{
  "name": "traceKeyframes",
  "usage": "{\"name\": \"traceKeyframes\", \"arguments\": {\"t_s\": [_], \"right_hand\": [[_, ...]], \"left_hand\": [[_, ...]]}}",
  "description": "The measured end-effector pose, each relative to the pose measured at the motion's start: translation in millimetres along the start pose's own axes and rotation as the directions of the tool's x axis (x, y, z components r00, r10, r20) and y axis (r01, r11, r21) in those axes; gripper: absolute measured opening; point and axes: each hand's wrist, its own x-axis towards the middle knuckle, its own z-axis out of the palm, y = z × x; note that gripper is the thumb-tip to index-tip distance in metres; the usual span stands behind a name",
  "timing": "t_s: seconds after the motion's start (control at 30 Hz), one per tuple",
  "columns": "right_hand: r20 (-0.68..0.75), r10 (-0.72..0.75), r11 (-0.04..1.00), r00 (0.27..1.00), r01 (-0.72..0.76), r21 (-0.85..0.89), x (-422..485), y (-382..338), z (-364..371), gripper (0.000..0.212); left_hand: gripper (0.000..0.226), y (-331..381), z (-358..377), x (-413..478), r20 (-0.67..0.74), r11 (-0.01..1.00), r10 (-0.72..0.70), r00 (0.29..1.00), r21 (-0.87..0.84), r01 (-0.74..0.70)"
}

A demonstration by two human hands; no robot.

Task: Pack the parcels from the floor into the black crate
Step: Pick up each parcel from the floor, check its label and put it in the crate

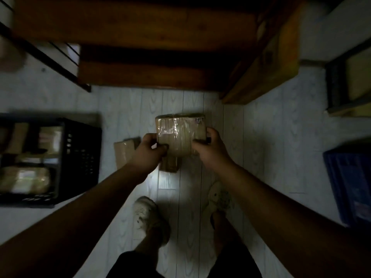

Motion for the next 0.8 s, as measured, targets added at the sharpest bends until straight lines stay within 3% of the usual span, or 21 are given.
{"name": "traceKeyframes", "arguments": {"t_s": [0.1,0.2,0.37,0.53,0.7,0.8], "right_hand": [[-0.021,-0.095,0.995,0.995,0.096,0.020,-80,-61,11,0.055],[-0.089,-0.216,0.975,0.972,0.220,0.042,-152,-108,19,0.057],[-0.085,-0.402,0.916,0.912,0.401,-0.020,-253,-166,20,0.089],[-0.123,-0.494,0.865,0.861,0.501,0.035,-315,-196,23,0.085],[-0.105,-0.633,0.771,0.767,0.637,0.000,-379,-209,42,0.076],[-0.072,-0.703,0.710,0.708,0.704,-0.011,-414,-217,65,0.081]], "left_hand": [[0.030,49,-43,-74,-0.003,0.995,0.101,0.995,0.028,-0.101],[0.046,88,-78,-144,0.009,0.971,0.232,0.973,0.060,-0.232],[0.074,138,-113,-246,0.016,0.892,0.431,0.902,0.143,-0.429],[0.056,153,-132,-313,-0.053,0.867,0.498,0.865,0.013,-0.498],[0.049,156,-152,-390,-0.219,0.815,0.561,0.798,-0.023,-0.579],[0.048,159,-183,-435,-0.218,0.803,0.576,0.788,-0.033,-0.596]]}}
